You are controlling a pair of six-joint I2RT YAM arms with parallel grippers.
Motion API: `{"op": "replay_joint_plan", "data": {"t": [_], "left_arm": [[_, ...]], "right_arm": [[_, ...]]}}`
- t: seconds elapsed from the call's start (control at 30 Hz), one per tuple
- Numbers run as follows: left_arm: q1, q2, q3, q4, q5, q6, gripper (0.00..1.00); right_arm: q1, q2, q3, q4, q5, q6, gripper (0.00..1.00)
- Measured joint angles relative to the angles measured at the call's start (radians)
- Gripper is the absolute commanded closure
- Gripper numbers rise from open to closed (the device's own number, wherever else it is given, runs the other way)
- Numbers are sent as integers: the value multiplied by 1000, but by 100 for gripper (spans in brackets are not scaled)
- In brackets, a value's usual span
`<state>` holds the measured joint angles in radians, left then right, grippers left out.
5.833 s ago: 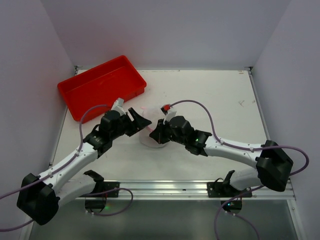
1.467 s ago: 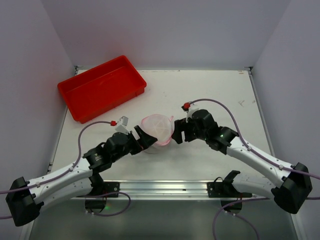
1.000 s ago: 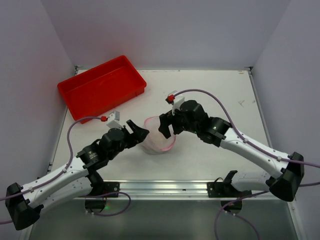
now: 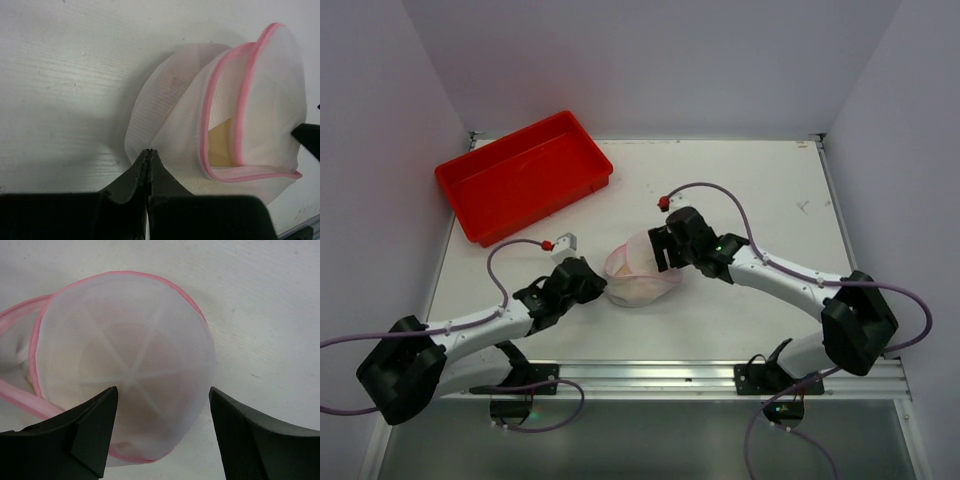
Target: Unzip the laundry bag and remove the bra
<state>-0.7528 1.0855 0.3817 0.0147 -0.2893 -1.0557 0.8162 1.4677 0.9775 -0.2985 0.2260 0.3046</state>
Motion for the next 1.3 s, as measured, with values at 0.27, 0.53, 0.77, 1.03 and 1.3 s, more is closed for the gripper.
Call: {"op": "replay_joint_plan", "data": {"t": [0.27, 0.53, 0.77, 1.03, 1.3], "left_arm": [[0, 66, -37, 71, 14, -2, 100], [0, 66, -37, 77, 16, 2, 100], [0, 48, -37, 74, 16, 2, 100], [0, 31, -37, 74, 15, 2, 100], [0, 25, -37, 72, 15, 1, 100]], "right_arm": [[-212, -95, -55, -31, -5, 61, 25], [-202, -286, -56, -90, -21, 72, 19], [29, -264, 89, -48, -109, 26, 16], [174, -16, 190, 9, -32, -17, 7], [218, 227, 256, 4, 231, -118, 1]]}}
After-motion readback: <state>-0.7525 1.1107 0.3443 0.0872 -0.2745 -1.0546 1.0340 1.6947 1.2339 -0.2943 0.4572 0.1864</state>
